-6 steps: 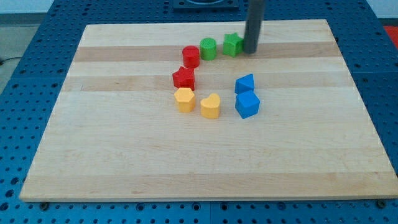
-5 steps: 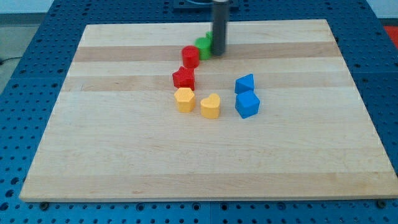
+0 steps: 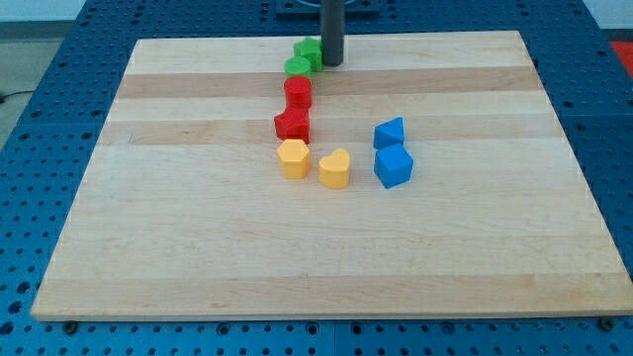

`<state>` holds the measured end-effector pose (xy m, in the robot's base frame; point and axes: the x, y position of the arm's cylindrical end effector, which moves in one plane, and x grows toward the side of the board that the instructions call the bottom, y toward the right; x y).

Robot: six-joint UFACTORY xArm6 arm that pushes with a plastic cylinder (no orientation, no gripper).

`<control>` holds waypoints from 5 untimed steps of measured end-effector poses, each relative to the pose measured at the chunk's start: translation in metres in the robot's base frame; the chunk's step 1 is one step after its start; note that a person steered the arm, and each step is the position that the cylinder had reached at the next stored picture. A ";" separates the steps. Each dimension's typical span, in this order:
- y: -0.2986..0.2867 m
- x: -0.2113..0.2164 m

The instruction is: Move the green star slightly to the left side

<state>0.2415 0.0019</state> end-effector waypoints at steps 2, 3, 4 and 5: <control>0.044 -0.023; 0.062 0.038; 0.053 0.101; 0.059 0.145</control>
